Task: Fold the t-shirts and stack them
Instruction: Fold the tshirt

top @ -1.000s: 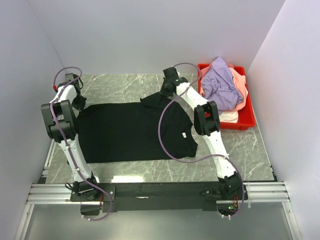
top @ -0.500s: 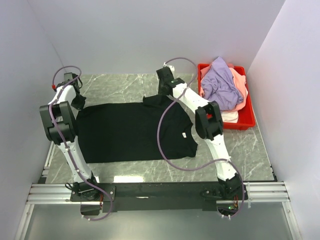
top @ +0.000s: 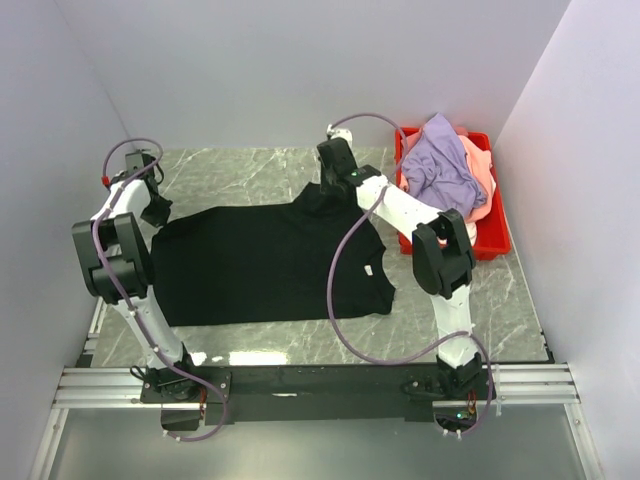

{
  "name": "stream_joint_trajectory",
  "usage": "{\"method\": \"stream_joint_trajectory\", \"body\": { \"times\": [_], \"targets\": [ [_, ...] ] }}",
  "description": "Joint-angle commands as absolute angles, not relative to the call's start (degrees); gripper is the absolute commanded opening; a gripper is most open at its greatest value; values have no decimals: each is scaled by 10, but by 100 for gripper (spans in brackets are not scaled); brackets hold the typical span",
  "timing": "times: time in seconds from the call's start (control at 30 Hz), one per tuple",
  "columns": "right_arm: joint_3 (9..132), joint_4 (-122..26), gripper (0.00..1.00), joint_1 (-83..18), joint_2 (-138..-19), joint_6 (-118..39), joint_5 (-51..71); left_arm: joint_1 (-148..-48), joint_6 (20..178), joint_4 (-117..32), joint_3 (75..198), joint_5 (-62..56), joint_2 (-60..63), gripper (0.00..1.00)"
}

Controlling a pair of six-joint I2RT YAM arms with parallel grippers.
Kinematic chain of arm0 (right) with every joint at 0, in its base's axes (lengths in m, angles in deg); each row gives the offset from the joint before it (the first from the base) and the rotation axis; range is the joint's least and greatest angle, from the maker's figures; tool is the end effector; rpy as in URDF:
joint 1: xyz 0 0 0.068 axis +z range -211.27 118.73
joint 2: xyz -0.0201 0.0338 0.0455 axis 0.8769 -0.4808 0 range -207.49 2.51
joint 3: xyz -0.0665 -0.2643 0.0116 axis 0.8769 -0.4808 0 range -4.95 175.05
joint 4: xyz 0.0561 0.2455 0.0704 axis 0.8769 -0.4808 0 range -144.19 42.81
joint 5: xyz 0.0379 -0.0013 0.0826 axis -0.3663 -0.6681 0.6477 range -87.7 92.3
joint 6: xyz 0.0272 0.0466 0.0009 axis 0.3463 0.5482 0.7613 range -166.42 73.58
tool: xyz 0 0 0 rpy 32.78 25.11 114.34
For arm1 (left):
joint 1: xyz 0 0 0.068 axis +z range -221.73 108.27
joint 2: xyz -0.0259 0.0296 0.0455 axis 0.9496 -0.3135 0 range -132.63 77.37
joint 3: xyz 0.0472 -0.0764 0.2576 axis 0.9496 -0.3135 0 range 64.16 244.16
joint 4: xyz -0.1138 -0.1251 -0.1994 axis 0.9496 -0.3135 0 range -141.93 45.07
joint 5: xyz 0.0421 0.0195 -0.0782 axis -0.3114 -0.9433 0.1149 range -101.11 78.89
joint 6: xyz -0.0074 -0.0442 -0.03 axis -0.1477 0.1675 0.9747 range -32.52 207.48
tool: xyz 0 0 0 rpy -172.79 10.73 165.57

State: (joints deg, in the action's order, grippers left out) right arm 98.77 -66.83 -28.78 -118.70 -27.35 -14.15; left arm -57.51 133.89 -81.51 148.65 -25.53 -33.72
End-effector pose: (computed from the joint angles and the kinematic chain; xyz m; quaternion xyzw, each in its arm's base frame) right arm 0.4227 0.2573 0.2575 -0.0402 0.8876 0.0763 0.4525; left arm 0.3950 0.1093 0.2070 -0.5122 0.8184 0.0534 0.2549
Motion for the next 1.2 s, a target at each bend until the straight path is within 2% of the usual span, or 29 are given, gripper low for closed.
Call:
{"method": "stream_joint_trajectory", "body": {
  "times": [0.0, 0.5, 0.7, 1.17],
  "targets": [
    [930, -639, 0, -278, -1118, -308, -144, -576, 1349, -792, 1457, -255, -284, 1],
    [695, -609, 0, -250, -941, -318, -162, -571, 1378, -792, 1338, -310, -167, 1],
    [640, -603, 0, -243, -895, -309, -155, -557, 1385, -778, 1288, -312, -113, 1],
    [559, -626, 0, -206, -833, -288, -151, -506, 1387, -763, 1236, -317, -85, 1]
  ]
}}
